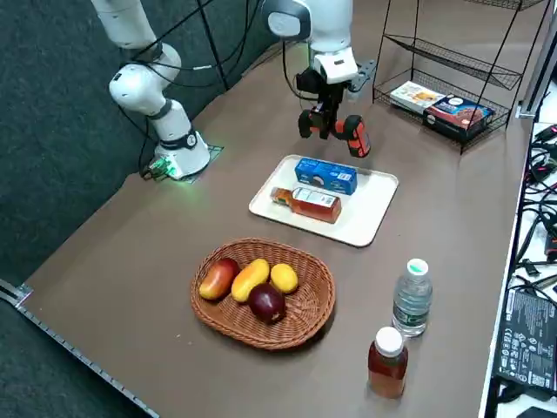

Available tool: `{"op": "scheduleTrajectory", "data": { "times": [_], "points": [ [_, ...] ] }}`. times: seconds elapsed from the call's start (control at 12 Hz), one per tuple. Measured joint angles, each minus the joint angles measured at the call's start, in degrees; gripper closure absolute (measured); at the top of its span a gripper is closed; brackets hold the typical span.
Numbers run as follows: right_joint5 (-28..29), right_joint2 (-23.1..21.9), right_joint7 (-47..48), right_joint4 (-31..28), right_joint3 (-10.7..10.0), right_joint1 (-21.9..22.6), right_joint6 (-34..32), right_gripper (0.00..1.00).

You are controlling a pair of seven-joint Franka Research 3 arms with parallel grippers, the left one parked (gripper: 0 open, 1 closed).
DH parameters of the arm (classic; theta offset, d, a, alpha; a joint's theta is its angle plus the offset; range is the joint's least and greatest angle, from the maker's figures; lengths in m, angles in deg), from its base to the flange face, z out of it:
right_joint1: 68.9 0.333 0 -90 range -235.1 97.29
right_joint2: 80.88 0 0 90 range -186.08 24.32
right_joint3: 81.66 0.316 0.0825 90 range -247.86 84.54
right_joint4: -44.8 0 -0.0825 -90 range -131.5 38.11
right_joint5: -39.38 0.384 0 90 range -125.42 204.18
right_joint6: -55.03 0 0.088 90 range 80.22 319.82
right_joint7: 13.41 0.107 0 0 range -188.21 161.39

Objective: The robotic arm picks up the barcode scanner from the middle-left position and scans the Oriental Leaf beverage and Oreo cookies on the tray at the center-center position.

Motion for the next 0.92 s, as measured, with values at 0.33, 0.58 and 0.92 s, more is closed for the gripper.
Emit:
{"op": "scheduleTrajectory", "data": {
  "times": [0.33,0.58,0.92],
  "points": [
    [0.0,1.1,-3.4,-0.4,0.0,-2.8,0.0,0.58],
    [0.0,1.8,-3.6,-1.2,0.0,-3.0,0.0,0.58],
    [0.0,2.0,-3.6,-1.8,0.0,-3.2,0.0,0.58]
  ]
}}
